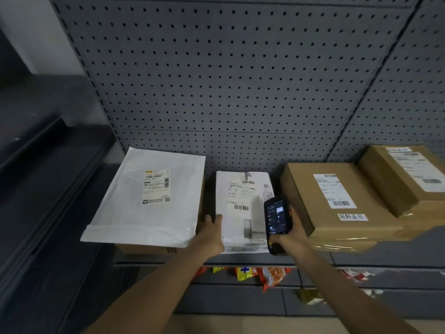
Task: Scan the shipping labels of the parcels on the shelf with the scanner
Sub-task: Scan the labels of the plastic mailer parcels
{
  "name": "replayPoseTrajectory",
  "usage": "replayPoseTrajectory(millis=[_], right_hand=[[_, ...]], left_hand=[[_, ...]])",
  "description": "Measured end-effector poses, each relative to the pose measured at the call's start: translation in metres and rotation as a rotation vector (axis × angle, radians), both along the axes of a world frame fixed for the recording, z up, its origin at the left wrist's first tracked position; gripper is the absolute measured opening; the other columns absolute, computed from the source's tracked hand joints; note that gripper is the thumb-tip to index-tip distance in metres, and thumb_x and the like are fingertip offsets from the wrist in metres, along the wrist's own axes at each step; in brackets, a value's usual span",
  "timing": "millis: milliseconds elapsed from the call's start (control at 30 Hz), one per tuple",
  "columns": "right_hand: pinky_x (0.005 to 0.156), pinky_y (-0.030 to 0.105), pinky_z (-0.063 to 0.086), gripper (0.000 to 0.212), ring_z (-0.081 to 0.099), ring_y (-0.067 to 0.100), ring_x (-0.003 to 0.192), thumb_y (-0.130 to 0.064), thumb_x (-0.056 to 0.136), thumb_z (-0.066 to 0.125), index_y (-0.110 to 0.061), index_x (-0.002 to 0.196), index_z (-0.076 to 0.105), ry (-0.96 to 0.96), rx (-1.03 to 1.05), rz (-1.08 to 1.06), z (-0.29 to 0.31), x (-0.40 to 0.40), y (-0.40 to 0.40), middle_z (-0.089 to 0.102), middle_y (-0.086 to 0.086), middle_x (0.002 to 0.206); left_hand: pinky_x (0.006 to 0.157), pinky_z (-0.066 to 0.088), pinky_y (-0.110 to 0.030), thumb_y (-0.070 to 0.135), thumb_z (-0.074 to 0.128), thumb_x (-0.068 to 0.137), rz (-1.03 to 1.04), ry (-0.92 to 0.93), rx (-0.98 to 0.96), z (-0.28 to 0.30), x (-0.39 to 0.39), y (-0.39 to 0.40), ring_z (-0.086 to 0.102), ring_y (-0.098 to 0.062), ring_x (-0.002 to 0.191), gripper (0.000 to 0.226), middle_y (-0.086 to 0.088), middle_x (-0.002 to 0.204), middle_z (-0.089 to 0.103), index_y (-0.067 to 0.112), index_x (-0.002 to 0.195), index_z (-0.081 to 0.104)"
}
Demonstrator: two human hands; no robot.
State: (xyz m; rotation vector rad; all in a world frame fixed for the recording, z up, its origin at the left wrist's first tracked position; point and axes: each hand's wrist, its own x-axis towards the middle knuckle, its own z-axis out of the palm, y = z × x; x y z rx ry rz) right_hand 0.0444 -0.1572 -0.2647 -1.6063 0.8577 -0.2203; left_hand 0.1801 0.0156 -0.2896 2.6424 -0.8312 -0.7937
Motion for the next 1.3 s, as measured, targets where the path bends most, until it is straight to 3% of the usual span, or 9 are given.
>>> replayPoseTrajectory(millis=[167, 300, 433, 600, 800, 1000, 1133, 1300], right_hand=[[0.086, 0.035, 0.047, 0.096, 0.058, 0.029, 0.112, 0.02, 0.06, 0.073, -0.015, 0.142, 0.036, 0.092, 0.063, 0.025, -0.015, 0.002, -0.013, 0.063, 0.011, 0.117], [0.072, 0.028, 0.048, 0.09, 0.059, 0.024, 0.1, 0.022, 0.061, 0.071, -0.014, 0.137, 0.039, 0.11, 0.091, 0.023, -0.021, 0.001, -0.018, 0.063, 0.004, 0.104], [0.09, 0.043, 0.049, 0.099, 0.059, 0.025, 0.105, 0.018, 0.06, 0.072, -0.018, 0.144, 0.035, 0.129, 0.14, 0.014, -0.026, -0.002, -0.022, 0.064, 0.005, 0.112], [0.093, 0.044, 0.049, 0.098, 0.058, 0.026, 0.108, 0.019, 0.062, 0.07, -0.02, 0.145, 0.034, 0.104, 0.183, -0.011, -0.025, -0.006, -0.021, 0.064, 0.005, 0.114], [0.085, 0.035, 0.046, 0.097, 0.056, 0.022, 0.106, 0.018, 0.064, 0.07, -0.02, 0.145, 0.032, 0.09, 0.16, 0.008, -0.011, -0.012, -0.018, 0.061, -0.004, 0.104], [0.089, 0.039, 0.048, 0.088, 0.059, 0.023, 0.105, 0.017, 0.068, 0.069, -0.023, 0.14, 0.038, -0.017, 0.151, 0.025, 0.016, -0.024, -0.017, 0.064, 0.001, 0.109], [0.087, 0.041, 0.051, 0.078, 0.061, 0.019, 0.099, 0.016, 0.07, 0.069, -0.027, 0.13, 0.042, -0.077, 0.135, 0.067, 0.038, -0.039, -0.015, 0.065, 0.001, 0.108], [0.098, 0.053, 0.046, 0.078, 0.059, 0.023, 0.104, 0.005, 0.063, 0.076, -0.033, 0.122, 0.042, -0.086, 0.119, 0.068, 0.065, -0.054, -0.013, 0.064, -0.001, 0.109]], left_hand=[[0.096, 0.049, -0.035, -0.001, 0.063, 0.079, 0.084, 0.08, -0.075, -0.004, 0.001, -0.005, 0.043, -0.027, 0.12, 0.093, -0.008, 0.134, 0.03, 0.034, 0.145, 0.008], [0.1, 0.046, -0.034, 0.0, 0.071, 0.076, 0.154, 0.161, -0.176, -0.01, 0.0, -0.008, 0.04, -0.024, 0.127, 0.107, -0.007, 0.141, 0.033, 0.033, 0.147, -0.002], [0.106, 0.037, -0.032, 0.004, 0.074, 0.077, 0.192, 0.241, -0.292, -0.007, -0.009, -0.015, 0.032, -0.022, 0.137, 0.117, -0.003, 0.152, 0.024, 0.023, 0.149, -0.016], [0.1, 0.041, -0.029, 0.012, 0.076, 0.078, 0.24, 0.194, -0.365, -0.008, -0.015, -0.022, 0.038, -0.02, 0.133, 0.125, -0.002, 0.155, 0.025, 0.023, 0.144, -0.03], [0.111, 0.037, -0.037, 0.008, 0.072, 0.081, 0.224, 0.234, -0.367, -0.004, -0.023, -0.014, 0.032, -0.021, 0.138, 0.122, -0.003, 0.157, 0.02, 0.027, 0.143, -0.031], [0.117, 0.027, -0.038, 0.01, 0.073, 0.081, 0.26, 0.257, -0.486, 0.011, -0.04, -0.004, 0.019, -0.016, 0.144, 0.124, 0.005, 0.159, 0.011, 0.03, 0.142, -0.033], [0.118, 0.026, -0.04, 0.014, 0.073, 0.081, 0.222, 0.18, -0.582, 0.02, -0.05, 0.001, 0.019, -0.012, 0.144, 0.125, 0.007, 0.159, 0.01, 0.044, 0.134, -0.036], [0.116, 0.029, -0.042, 0.017, 0.073, 0.081, 0.227, 0.055, -0.61, 0.049, -0.061, -0.004, 0.024, -0.018, 0.143, 0.121, 0.001, 0.16, 0.004, 0.03, 0.143, -0.03]])
